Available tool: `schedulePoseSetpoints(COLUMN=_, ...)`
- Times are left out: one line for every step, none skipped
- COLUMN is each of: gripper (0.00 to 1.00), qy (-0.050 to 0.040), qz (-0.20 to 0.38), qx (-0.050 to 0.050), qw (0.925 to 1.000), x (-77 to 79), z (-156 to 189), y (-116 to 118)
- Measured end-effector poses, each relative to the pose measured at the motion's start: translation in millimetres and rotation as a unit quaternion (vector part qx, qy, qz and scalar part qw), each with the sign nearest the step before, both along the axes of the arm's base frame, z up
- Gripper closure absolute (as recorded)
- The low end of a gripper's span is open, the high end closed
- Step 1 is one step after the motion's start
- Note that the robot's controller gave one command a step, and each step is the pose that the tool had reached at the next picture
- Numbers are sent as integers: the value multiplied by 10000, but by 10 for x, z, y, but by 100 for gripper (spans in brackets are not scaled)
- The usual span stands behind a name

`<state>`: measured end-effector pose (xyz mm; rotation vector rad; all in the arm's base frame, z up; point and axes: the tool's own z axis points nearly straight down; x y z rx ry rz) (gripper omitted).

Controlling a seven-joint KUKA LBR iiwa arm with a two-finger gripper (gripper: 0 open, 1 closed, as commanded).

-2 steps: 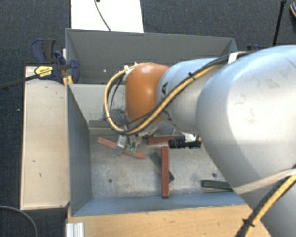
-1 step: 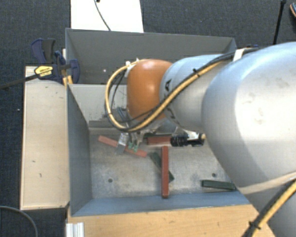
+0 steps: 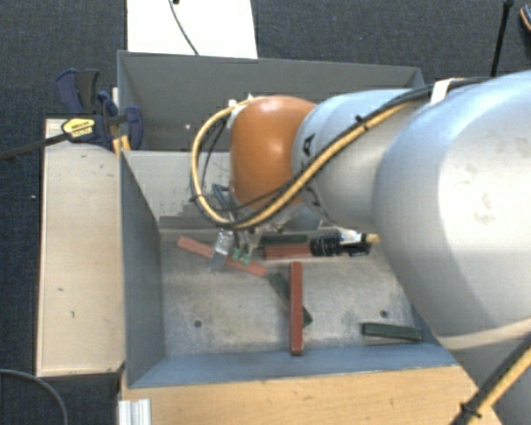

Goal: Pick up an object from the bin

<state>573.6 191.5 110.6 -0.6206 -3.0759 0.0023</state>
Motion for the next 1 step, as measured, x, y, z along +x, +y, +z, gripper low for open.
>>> schedulePoseSetpoints(gripper=100, qy=1, qz=3, qx=-1, qw=10000, x=-2, z=216, y=-2)
